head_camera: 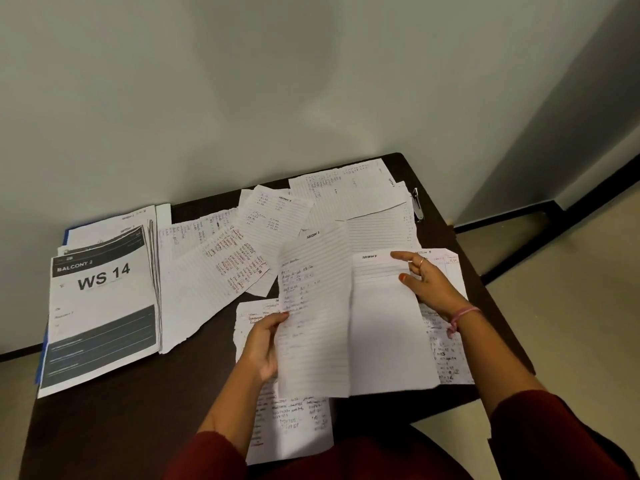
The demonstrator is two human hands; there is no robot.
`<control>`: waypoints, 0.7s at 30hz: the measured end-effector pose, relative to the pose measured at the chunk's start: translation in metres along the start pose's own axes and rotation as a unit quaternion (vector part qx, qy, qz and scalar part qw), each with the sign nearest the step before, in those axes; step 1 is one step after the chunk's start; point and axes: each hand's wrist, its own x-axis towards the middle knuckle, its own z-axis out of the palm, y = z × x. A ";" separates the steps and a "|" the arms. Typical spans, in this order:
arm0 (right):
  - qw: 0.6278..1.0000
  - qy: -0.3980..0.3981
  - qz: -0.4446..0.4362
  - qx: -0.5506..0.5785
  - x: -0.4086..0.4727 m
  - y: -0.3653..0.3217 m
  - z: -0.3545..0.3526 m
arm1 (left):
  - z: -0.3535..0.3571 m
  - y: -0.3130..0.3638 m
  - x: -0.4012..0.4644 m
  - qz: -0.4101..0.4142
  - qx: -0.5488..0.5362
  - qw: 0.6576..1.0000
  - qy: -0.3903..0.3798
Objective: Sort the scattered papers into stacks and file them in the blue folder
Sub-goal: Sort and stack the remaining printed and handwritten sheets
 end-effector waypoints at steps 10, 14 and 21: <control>0.991 0.036 0.044 0.121 -0.004 0.026 -0.026 | 0.056 -0.037 0.026 0.039 0.113 0.993 -0.006; 0.982 0.065 0.050 0.169 -0.012 0.038 -0.036 | 0.070 -0.050 0.033 0.077 0.204 0.976 0.014; 0.952 0.184 0.142 0.201 -0.033 0.066 -0.032 | 0.085 -0.084 0.048 0.096 0.262 0.960 0.024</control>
